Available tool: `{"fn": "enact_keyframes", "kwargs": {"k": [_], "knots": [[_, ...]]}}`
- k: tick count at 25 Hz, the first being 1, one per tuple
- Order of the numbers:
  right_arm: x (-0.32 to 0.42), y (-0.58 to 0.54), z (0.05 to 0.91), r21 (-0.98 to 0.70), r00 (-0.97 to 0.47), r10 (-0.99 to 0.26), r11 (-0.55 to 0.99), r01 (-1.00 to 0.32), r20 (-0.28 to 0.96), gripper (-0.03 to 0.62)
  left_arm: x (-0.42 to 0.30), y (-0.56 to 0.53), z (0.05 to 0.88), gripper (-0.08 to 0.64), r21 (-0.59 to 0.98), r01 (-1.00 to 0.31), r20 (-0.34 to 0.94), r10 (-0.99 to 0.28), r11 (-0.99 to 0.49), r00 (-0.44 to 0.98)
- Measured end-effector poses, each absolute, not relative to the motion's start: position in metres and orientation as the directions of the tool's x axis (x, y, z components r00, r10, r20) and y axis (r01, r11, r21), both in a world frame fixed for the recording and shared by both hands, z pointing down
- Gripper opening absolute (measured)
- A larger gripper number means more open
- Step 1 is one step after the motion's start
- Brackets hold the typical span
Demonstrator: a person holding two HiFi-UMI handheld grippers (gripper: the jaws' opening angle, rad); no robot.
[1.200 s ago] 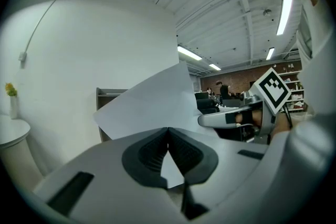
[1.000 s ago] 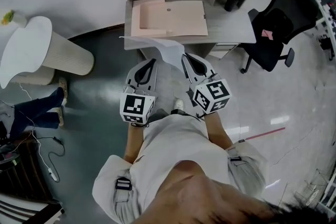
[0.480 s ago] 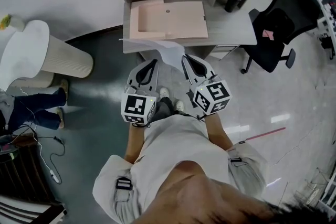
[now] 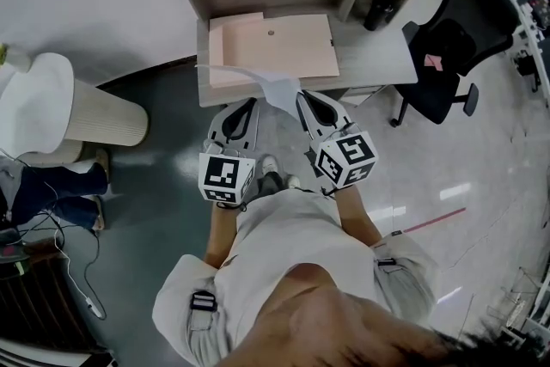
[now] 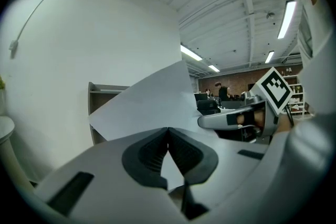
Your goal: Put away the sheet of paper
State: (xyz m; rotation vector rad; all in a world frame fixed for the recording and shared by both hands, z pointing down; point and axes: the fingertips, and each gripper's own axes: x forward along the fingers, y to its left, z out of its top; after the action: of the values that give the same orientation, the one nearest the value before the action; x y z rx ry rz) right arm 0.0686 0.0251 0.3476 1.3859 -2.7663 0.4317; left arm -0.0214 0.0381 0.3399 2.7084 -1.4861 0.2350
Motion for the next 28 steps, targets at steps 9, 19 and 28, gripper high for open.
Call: {"fn": "enact_keyframes", "kwargs": {"k": [9, 19, 28], "knots": [[0.042, -0.013, 0.35, -0.227, -0.588, -0.794, 0.55, -0.804, 0.158, 0.018, -0.047, -0.003, 0.342, 0.02, -0.018, -0.828, 0.149, -0.82, -0.56, 0.552], [0.017, -0.032, 0.349, -0.208, -0.554, -0.814, 0.52, -0.829, 0.176, 0.018, -0.067, -0.027, 0.345, 0.02, -0.003, -0.8, 0.14, -0.792, -0.6, 0.594], [0.013, -0.05, 0.353, -0.201, -0.545, -0.814, 0.51, -0.836, 0.2, 0.018, -0.073, -0.047, 0.346, 0.02, 0.016, -0.799, 0.142, -0.79, -0.601, 0.596]]}}
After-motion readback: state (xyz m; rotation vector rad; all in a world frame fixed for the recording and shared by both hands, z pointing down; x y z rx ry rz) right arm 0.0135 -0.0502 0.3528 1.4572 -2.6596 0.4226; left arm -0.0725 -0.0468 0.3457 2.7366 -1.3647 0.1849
